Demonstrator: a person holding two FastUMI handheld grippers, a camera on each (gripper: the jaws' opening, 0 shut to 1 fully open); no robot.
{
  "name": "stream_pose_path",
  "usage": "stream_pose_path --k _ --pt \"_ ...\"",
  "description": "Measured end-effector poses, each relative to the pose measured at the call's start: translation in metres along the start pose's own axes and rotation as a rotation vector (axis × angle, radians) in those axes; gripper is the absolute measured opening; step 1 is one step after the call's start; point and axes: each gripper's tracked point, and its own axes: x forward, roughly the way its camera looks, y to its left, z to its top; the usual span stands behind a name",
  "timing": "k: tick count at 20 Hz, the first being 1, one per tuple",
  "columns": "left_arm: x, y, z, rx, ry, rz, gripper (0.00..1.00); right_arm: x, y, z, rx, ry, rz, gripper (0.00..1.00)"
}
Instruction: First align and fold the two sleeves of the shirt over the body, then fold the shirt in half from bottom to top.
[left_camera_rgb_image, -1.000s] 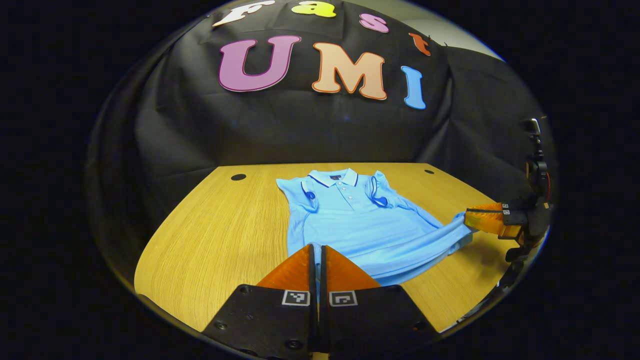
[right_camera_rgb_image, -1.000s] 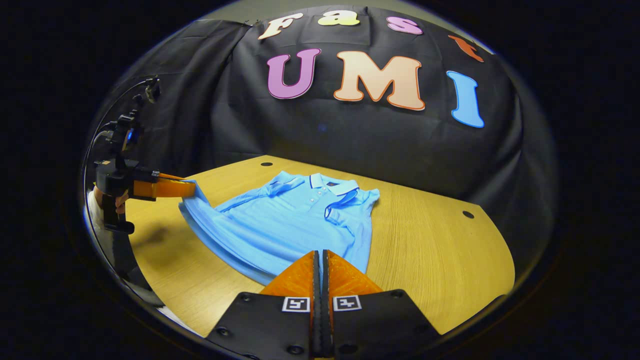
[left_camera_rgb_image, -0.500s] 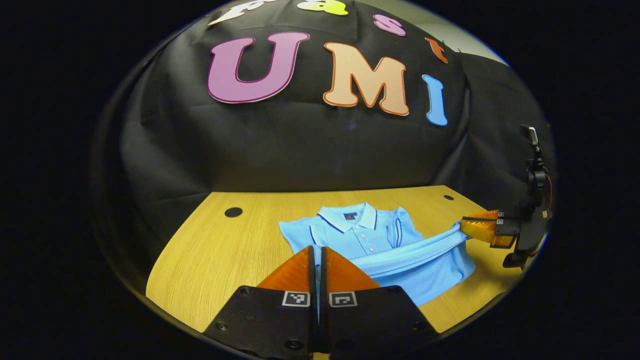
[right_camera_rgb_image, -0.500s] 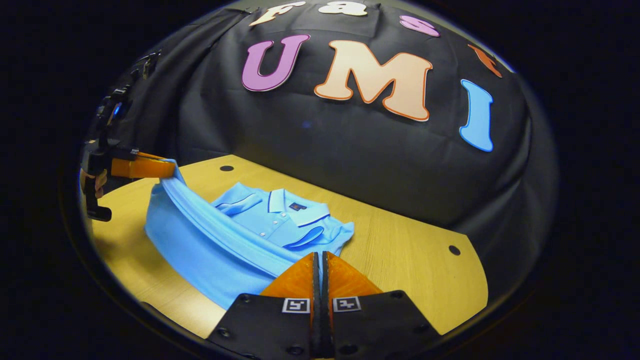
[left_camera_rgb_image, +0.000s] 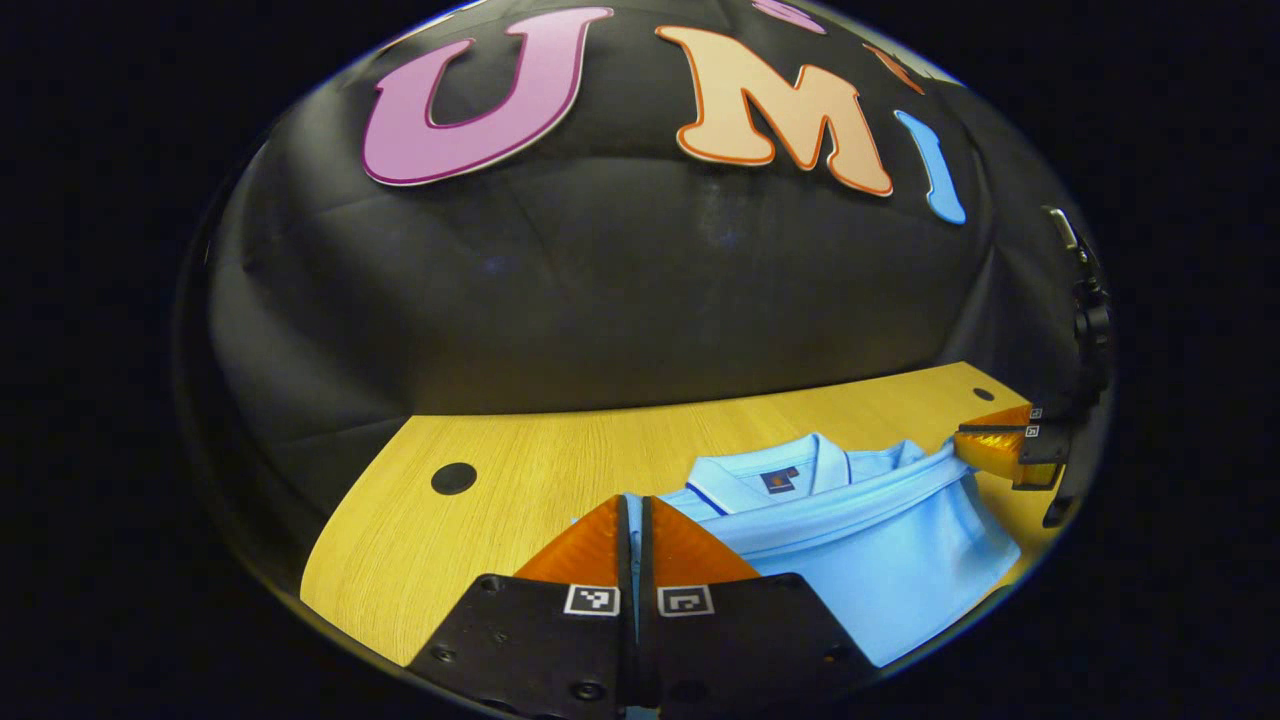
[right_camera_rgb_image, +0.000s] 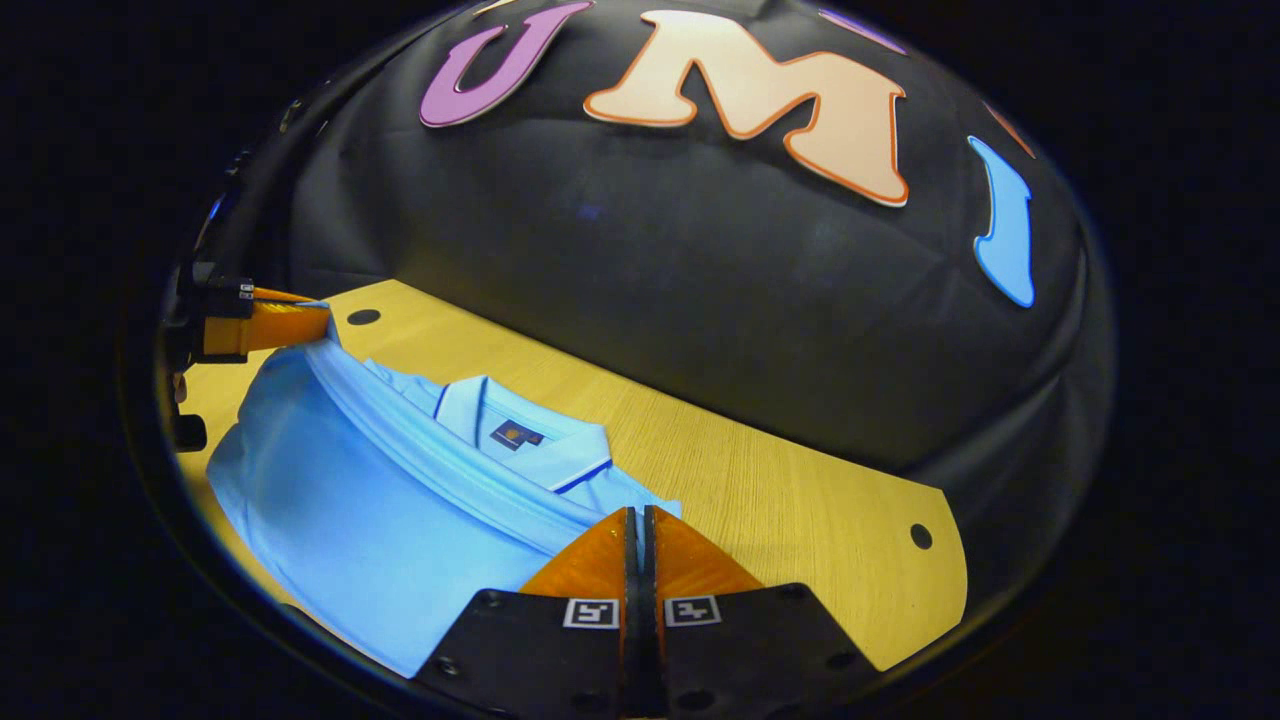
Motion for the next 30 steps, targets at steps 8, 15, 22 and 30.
stream_pose_path --k 8,15,22,30 --pt "0.038 0.007 -0.029 0.048 0.063 0.059 0.0 0.022 -0.009 -0.014 0.019 0.001 -0.005 0.06" --pt "-0.018 0.032 -0.017 0.032 0.032 0.162 1.0 -0.016 -0.013 -0.011 0.06 -0.021 0.004 0.98" --pt "-0.128 0.005 -0.014 0.067 -0.07 0.123 0.96 -0.119 -0.018 -0.025 0.115 -0.113 0.038 0.99" --pt "-0.234 -0.005 -0.054 -0.013 -0.121 0.093 0.96 -0.229 0.001 -0.057 0.174 -0.22 0.097 0.99"
